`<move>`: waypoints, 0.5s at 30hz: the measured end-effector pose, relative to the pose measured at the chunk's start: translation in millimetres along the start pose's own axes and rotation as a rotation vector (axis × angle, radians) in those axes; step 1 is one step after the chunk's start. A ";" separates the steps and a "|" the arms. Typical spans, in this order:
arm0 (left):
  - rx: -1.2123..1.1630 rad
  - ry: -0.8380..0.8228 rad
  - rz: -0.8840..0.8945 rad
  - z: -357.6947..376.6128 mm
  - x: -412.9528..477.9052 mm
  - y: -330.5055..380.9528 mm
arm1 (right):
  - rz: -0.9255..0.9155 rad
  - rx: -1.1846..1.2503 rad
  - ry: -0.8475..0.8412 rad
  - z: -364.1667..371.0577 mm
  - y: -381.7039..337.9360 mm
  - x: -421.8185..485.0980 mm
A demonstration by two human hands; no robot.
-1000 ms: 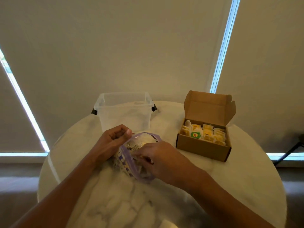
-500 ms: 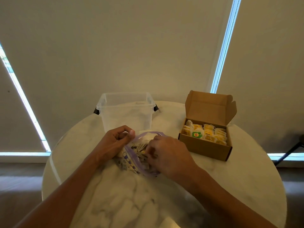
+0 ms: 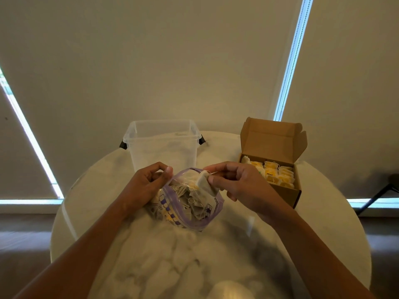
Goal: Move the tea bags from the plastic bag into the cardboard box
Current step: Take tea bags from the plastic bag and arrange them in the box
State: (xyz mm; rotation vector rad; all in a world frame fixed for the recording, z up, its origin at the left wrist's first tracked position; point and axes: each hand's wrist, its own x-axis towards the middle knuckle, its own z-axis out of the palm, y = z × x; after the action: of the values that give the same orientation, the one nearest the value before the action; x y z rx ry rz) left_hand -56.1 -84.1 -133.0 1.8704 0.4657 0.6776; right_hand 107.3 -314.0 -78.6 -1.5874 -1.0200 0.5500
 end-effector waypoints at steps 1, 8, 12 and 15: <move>0.009 -0.003 -0.004 0.1 -0.6 0.9 | -0.014 -0.016 0.013 -0.4 0.9 0.6; 0.045 0.000 -0.014 -1.7 -1.0 2.7 | -0.076 0.009 -0.028 -5.9 -1.8 1.6; 0.041 -0.005 -0.016 -1.0 0.2 2.6 | -0.116 0.066 -0.052 -14.1 0.8 2.0; 0.071 0.003 0.012 -1.2 -0.1 2.4 | -0.123 0.089 -0.066 -18.8 4.2 3.0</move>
State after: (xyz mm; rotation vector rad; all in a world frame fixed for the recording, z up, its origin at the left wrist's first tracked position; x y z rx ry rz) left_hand -56.9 -84.2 -130.5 1.9402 0.4866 0.6792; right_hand 125.1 -321.8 -76.8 -1.4261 -1.1194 0.5591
